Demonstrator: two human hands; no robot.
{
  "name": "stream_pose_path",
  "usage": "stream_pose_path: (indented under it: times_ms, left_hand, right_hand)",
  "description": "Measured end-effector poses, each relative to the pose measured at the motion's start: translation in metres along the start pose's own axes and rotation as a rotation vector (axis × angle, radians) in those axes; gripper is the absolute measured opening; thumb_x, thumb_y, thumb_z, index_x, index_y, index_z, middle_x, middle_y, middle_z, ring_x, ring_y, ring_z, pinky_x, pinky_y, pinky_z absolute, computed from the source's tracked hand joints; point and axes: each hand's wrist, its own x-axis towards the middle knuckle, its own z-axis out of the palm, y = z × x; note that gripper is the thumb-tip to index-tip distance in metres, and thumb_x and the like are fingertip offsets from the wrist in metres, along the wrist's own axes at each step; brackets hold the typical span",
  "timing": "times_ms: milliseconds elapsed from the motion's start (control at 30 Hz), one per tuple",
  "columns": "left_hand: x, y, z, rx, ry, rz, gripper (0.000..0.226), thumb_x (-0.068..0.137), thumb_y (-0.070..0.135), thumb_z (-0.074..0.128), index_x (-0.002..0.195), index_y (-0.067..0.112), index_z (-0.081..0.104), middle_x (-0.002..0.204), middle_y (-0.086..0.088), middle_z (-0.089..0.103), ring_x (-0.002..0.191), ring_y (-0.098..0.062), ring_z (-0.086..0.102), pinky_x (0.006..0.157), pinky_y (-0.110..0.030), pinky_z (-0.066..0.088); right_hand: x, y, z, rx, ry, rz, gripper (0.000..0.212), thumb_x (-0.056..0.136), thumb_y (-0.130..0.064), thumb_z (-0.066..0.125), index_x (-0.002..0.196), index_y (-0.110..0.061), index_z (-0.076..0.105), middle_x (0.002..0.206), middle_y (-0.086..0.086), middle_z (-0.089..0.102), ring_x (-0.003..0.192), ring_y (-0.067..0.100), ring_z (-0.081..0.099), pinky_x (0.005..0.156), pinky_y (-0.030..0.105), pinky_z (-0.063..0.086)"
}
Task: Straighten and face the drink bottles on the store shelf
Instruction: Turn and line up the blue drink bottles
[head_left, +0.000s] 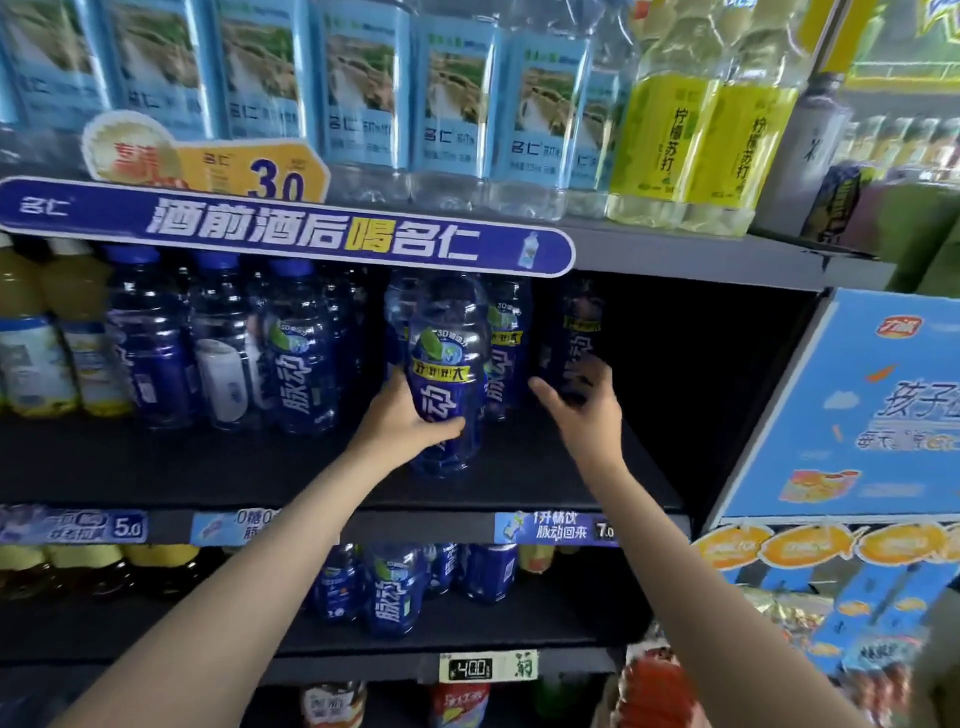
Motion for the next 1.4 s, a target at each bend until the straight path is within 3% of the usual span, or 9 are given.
stream_pose_path:
  times_ms: [233, 333, 533, 767, 900, 1000, 1133, 1267, 1400]
  left_hand:
    - [0.022, -0.01, 0.014, 0.023, 0.063, -0.024, 0.074, 0.066, 0.029, 0.082, 0.12, 0.014, 0.034, 0.119, -0.003, 0.052, 0.102, -0.016, 0.053, 0.083, -0.029, 0.043]
    - [0.026, -0.012, 0.016, 0.021, 0.077, -0.03, 0.071, 0.064, 0.03, 0.083, 0.112, 0.019, 0.032, 0.119, -0.003, 0.053, 0.105, -0.019, 0.055, 0.088, -0.035, 0.047]
    - [0.027, -0.016, 0.017, -0.041, 0.074, -0.033, 0.07, 0.066, 0.026, 0.082, 0.114, 0.023, 0.031, 0.118, 0.001, 0.052, 0.102, -0.012, 0.053, 0.082, -0.026, 0.041]
    - [0.027, -0.017, 0.019, -0.039, 0.105, 0.003, 0.067, 0.068, 0.023, 0.082, 0.113, 0.018, 0.032, 0.117, -0.003, 0.053, 0.102, -0.015, 0.055, 0.083, -0.025, 0.041]
    - [0.02, -0.013, 0.022, -0.029, 0.108, 0.012, 0.074, 0.072, 0.024, 0.079, 0.128, 0.009, 0.034, 0.127, -0.008, 0.05, 0.113, -0.019, 0.052, 0.09, -0.024, 0.04]
    - [0.003, -0.012, 0.025, 0.1, 0.162, 0.047, 0.086, 0.073, 0.031, 0.078, 0.138, 0.005, 0.029, 0.141, -0.014, 0.037, 0.131, -0.026, 0.038, 0.106, -0.031, 0.033]
    - [-0.033, -0.012, 0.019, 0.111, 0.297, 0.205, 0.081, 0.075, 0.029, 0.076, 0.138, 0.007, 0.032, 0.135, -0.009, 0.04, 0.126, -0.02, 0.041, 0.097, -0.017, 0.031]
    - [-0.058, -0.005, 0.007, 0.0, -0.025, 0.242, 0.083, 0.077, 0.029, 0.075, 0.142, 0.015, 0.026, 0.143, 0.005, 0.037, 0.131, -0.007, 0.036, 0.104, -0.013, 0.025]
    - [-0.071, 0.006, -0.011, -0.333, -0.392, -0.004, 0.065, 0.072, 0.033, 0.079, 0.124, 0.031, 0.04, 0.127, 0.015, 0.051, 0.119, -0.001, 0.048, 0.101, -0.018, 0.034]
  right_hand:
    - [0.071, 0.052, 0.006, -0.207, 0.031, 0.102, 0.096, 0.071, -0.021, 0.082, 0.144, 0.004, 0.024, 0.145, 0.022, 0.033, 0.134, 0.032, 0.035, 0.111, 0.036, 0.029]
    - [0.102, 0.06, 0.02, -0.188, 0.076, 0.161, 0.1, 0.065, -0.024, 0.087, 0.142, 0.003, 0.029, 0.142, 0.021, 0.041, 0.129, 0.033, 0.044, 0.107, 0.044, 0.037]
    - [0.135, 0.075, 0.04, -0.125, 0.118, 0.276, 0.093, 0.061, -0.023, 0.087, 0.136, 0.001, 0.037, 0.132, 0.019, 0.05, 0.119, 0.036, 0.052, 0.099, 0.048, 0.044]
    - [0.074, 0.047, 0.03, -0.282, 0.083, 0.146, 0.093, 0.069, -0.036, 0.082, 0.136, 0.004, 0.032, 0.133, 0.022, 0.043, 0.121, 0.036, 0.047, 0.094, 0.043, 0.044]
    - [0.02, 0.024, 0.018, -0.385, 0.059, 0.132, 0.092, 0.068, -0.051, 0.078, 0.13, -0.001, 0.034, 0.131, 0.018, 0.046, 0.119, 0.035, 0.049, 0.087, 0.043, 0.045]
    - [-0.005, 0.008, 0.009, -0.383, 0.011, 0.102, 0.104, 0.066, -0.049, 0.081, 0.14, -0.004, 0.023, 0.135, 0.018, 0.044, 0.121, 0.035, 0.049, 0.087, 0.042, 0.044]
    - [-0.012, -0.023, 0.001, -0.225, 0.02, -0.005, 0.112, 0.063, -0.035, 0.086, 0.147, -0.009, 0.018, 0.14, 0.014, 0.044, 0.126, 0.029, 0.047, 0.095, 0.035, 0.041]
    - [-0.04, -0.044, -0.008, -0.212, 0.025, -0.031, 0.105, 0.058, -0.04, 0.088, 0.142, -0.016, 0.029, 0.133, 0.005, 0.052, 0.119, 0.023, 0.053, 0.094, 0.038, 0.046]
    - [-0.076, -0.063, -0.02, -0.058, -0.009, 0.031, 0.087, 0.061, -0.042, 0.085, 0.131, -0.019, 0.039, 0.105, -0.011, 0.061, 0.096, 0.01, 0.059, 0.088, 0.03, 0.046]
